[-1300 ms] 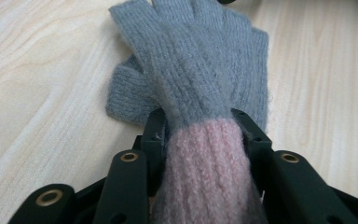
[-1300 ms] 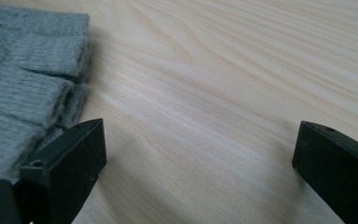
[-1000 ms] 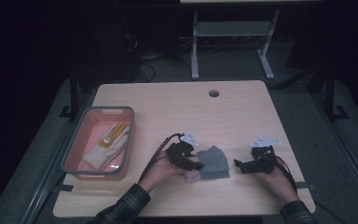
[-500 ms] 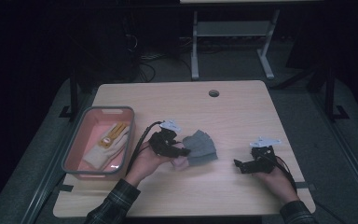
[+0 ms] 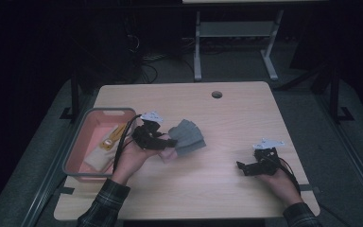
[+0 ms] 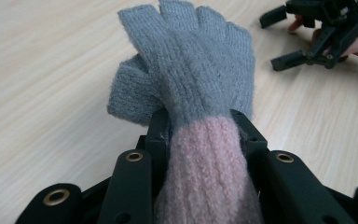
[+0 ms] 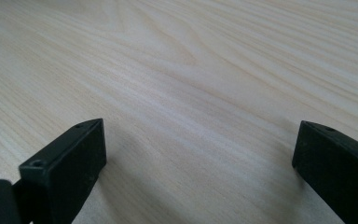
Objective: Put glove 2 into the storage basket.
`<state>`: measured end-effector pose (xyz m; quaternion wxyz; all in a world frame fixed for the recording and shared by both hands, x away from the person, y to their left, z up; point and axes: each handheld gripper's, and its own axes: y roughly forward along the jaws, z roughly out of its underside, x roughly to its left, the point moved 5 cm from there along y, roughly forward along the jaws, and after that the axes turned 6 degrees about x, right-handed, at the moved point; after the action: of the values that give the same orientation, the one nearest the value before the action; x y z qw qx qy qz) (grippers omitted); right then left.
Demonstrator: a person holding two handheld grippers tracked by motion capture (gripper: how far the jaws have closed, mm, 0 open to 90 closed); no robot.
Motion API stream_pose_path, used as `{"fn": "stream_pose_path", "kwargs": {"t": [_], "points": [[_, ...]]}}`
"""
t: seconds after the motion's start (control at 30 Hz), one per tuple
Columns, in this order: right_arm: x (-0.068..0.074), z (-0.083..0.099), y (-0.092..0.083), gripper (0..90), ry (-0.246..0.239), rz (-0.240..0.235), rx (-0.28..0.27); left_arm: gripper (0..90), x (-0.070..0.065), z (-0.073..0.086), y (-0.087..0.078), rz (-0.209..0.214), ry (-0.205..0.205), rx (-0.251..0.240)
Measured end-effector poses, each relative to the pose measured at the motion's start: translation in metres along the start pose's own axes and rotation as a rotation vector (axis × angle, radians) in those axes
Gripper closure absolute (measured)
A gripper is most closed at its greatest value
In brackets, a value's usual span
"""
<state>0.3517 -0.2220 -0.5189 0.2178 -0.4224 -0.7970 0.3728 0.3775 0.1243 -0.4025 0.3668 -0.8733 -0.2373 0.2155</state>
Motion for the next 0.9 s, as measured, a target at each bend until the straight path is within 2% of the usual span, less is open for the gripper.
{"fn": "stream_pose_path", "kwargs": {"t": [0.4, 0.9], "points": [[0.001, -0.002, 0.001, 2.4, -0.008, -0.009, 0.002, 64.7, 0.031, 0.011, -0.047, -0.086, -0.081, -0.075], [0.002, -0.004, 0.003, 2.4, -0.006, -0.013, 0.002, 64.5, 0.076, 0.044, -0.104, -0.224, -0.220, -0.152]]}}
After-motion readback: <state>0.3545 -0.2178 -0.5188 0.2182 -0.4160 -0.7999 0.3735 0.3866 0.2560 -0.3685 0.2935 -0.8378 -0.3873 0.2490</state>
